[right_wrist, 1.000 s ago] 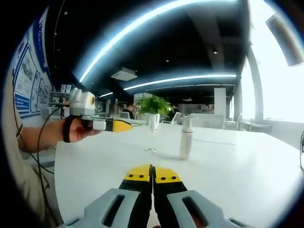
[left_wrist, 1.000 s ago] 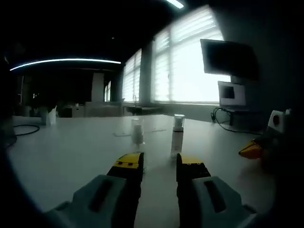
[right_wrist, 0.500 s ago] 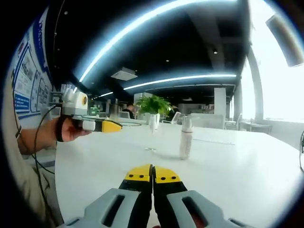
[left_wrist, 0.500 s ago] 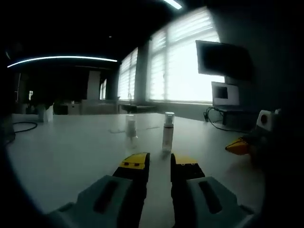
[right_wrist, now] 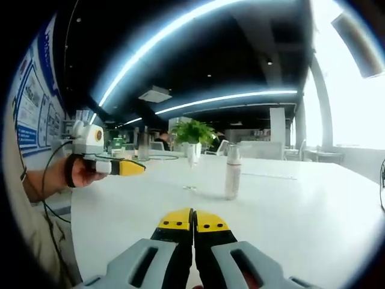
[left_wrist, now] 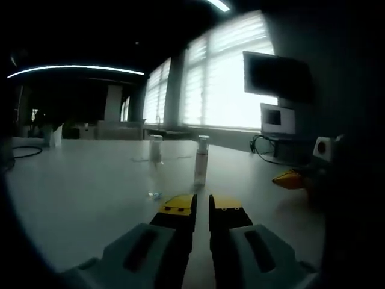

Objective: Clamp pump bottle remove cover press pump head put on cover

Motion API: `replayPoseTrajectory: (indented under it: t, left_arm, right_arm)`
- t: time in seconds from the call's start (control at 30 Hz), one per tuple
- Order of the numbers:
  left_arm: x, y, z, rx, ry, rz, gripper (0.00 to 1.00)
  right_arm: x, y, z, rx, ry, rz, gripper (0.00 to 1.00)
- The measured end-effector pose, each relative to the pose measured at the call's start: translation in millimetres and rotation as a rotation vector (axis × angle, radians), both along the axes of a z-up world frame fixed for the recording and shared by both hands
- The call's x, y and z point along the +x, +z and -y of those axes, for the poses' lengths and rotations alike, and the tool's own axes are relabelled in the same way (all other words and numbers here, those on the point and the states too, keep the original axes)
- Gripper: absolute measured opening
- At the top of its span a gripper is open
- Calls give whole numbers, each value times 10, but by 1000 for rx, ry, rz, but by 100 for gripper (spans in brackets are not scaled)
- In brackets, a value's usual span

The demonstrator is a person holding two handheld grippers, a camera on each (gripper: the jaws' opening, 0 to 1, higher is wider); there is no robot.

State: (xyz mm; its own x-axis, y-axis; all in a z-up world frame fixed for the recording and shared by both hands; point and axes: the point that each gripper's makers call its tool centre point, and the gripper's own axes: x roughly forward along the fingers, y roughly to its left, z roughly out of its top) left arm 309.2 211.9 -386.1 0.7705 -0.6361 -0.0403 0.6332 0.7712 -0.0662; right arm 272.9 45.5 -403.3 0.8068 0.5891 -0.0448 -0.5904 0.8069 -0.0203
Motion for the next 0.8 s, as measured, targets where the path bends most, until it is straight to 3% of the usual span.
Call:
replayPoseTrajectory:
  t: [0.13,0.2,0.57,0.8]
  left_arm:
    - [-27,-51,-16,-12,-6,-13,0]
    - [-39,-112,-39,21,-4,-9,0]
    - [-46,-269,-112,67,44,2,0]
    - [-34,-257,-163,36,56,7,0]
  right_arm:
    - [12,-9,39,-2,-10,-3,0]
    - [8,-1,46,10,-10,-8,0]
    - [26,-42,48,31,-18,-30,0]
    - [57,-108,61,16,-34,-48,0]
